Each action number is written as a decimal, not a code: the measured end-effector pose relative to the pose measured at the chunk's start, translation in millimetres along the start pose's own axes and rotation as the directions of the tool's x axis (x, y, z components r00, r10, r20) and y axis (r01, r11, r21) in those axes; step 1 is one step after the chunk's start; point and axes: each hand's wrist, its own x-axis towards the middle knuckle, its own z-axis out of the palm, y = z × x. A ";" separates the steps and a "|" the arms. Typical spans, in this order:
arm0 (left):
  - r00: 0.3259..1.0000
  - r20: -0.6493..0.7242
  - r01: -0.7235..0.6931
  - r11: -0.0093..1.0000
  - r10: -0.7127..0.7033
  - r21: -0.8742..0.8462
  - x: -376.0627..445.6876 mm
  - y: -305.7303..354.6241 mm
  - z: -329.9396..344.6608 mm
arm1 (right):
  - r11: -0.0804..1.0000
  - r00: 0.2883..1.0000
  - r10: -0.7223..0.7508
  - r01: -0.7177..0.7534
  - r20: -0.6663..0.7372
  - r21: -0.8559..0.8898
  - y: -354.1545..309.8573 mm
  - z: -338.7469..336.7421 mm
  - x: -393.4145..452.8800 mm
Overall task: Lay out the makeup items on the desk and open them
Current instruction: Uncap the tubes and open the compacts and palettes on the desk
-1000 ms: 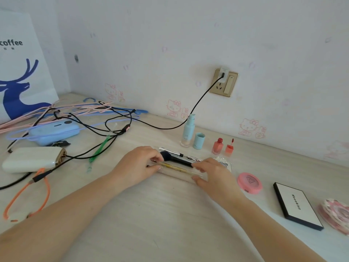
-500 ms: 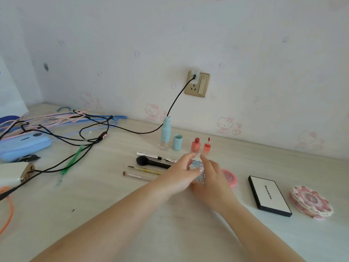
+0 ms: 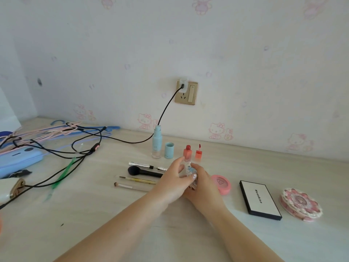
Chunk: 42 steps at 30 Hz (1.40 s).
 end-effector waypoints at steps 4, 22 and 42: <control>0.992 -0.118 -0.001 0.941 -0.041 -0.339 0.2 0.2 6.5 | 0.965 0.994 0.027 0.002 -0.109 0.261 -11.0 -28.6 -10.1; 0.937 0.349 0.212 0.741 0.032 -0.637 2.1 38.1 95.0 | 0.874 0.983 0.055 0.037 -0.174 0.484 11.4 -106.0 -33.1; 0.943 0.293 0.312 0.717 -0.155 -0.624 90.6 41.7 112.9 | 0.382 0.862 0.503 -0.160 -0.060 0.910 58.5 -150.2 46.6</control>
